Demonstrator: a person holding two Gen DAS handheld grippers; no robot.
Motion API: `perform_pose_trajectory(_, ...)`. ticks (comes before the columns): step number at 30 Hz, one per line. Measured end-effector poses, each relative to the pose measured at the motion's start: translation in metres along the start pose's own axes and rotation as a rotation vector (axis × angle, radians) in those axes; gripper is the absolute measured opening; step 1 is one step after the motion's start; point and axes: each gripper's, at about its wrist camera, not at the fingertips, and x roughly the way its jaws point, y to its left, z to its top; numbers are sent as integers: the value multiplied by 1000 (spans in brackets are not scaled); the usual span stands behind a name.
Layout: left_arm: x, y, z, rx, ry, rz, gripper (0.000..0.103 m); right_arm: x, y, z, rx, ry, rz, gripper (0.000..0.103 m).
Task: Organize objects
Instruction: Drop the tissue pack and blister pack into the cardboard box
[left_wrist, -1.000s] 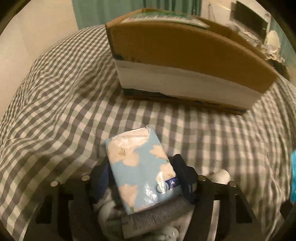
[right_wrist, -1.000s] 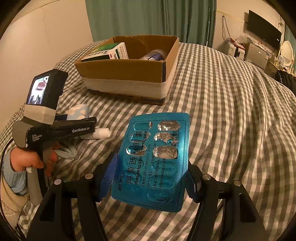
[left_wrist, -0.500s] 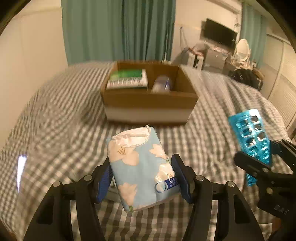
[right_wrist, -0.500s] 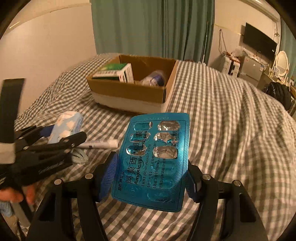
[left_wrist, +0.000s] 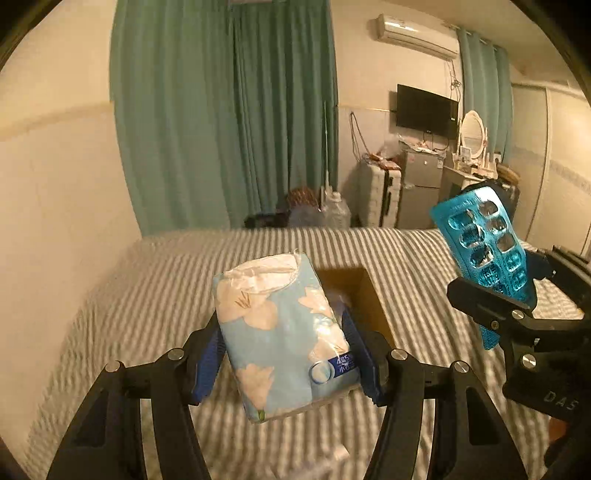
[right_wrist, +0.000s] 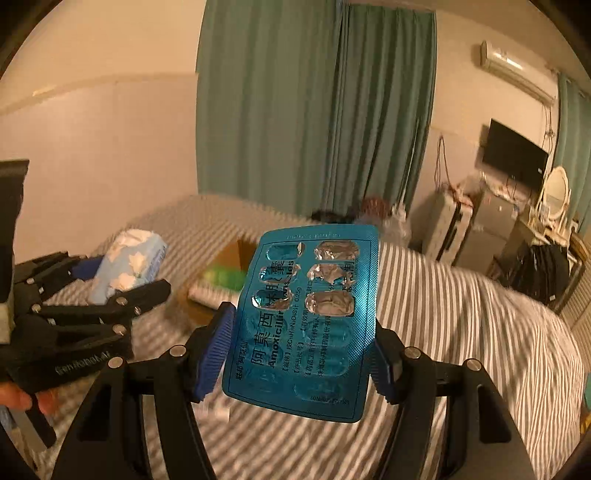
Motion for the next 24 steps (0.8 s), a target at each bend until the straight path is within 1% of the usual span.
perform_pose_trajectory(3, 31, 4, 18, 4, 8, 6, 63, 25, -4, 23, 0, -11, 12, 65)
perform_pose_trajectory(4, 46, 6, 22, 7, 14, 14, 63, 39, -6, 30, 0, -10, 15, 65)
perform_pose_trajectory(5, 55, 7, 24, 10, 21, 18, 63, 46, -8, 32, 0, -7, 16, 65)
perform_pose_trajectory(8, 95, 11, 24, 10, 56, 18, 63, 85, -15, 38, 19, 22, 31, 65)
perform_pose_trajectory(10, 120, 12, 19, 9, 87, 17, 63, 118, -16, 36, 40, 60, 50, 65)
perform_pose_trajectory(14, 169, 10, -1, 25, 145, 22, 63, 170, -17, 25, 69, 132, 71, 65)
perform_pose_trajectory(15, 180, 10, -7, 25, 157, 11, 63, 188, -17, 20, 68, 172, 79, 65)
perform_pose_trajectory(16, 189, 8, -11, 24, 166, 6, 63, 198, -19, 17, 75, 192, 83, 65)
perform_pose_trajectory(18, 197, 8, -18, 29, 172, 11, 64, 213, -25, 8, 108, 213, 92, 66)
perform_pose_trajectory(21, 205, 3, -23, 44, 186, -2, 68, 226, -33, 0, 151, 232, 98, 67)
perform_pose_trajectory(22, 204, -1, -24, 51, 195, -8, 69, 228, -36, -1, 169, 235, 110, 69)
perform_pose_trajectory(24, 196, -8, -21, 71, 195, -10, 77, 224, -38, 1, 195, 228, 136, 87)
